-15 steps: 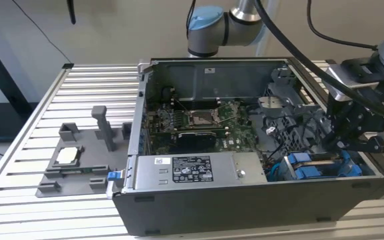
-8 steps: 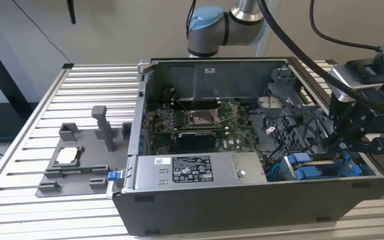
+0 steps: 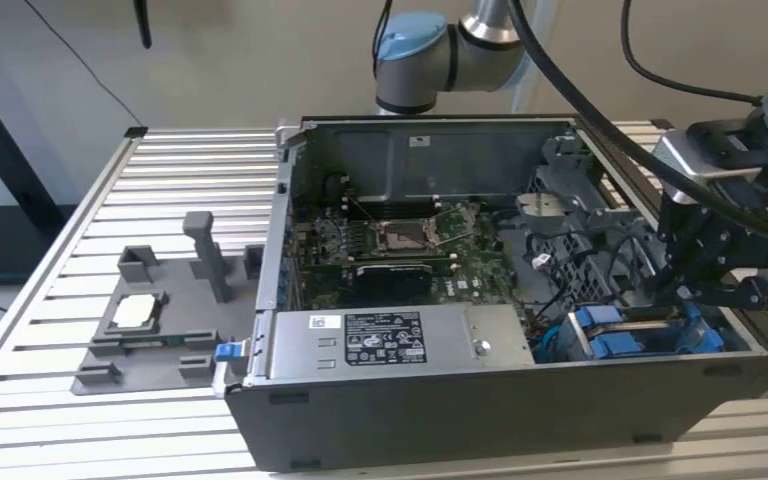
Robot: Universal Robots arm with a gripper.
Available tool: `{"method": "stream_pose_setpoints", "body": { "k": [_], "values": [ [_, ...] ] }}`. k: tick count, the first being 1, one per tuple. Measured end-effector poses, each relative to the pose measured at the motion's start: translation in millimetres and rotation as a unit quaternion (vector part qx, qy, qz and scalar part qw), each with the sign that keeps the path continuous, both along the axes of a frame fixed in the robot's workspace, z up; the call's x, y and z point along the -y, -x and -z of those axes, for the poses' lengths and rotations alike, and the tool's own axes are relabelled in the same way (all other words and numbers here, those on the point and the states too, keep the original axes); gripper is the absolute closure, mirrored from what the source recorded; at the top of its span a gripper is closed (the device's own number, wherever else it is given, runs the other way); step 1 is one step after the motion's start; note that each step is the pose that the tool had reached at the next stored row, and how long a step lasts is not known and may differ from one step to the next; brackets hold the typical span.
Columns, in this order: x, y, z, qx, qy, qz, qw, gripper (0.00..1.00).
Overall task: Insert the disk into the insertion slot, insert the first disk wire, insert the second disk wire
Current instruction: 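Insert the first disk wire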
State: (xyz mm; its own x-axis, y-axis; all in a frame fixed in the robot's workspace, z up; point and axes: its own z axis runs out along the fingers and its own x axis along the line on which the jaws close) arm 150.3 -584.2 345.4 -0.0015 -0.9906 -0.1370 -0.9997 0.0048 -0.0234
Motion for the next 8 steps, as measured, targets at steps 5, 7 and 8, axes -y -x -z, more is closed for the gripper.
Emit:
{"method": "stream_pose_setpoints", "body": {
  "k": [5,7,8],
  "values": [
    [-0.2,0.6,1.6,-0.0004,0.0000,0.001,1.00000,0.81],
    [-0.6,0.6,2.1,-0.0006,-0.0001,0.001,1.00000,0.81],
    [-0.8,0.6,2.3,-0.0007,-0.0001,0.002,1.00000,0.81]
  ]
}}
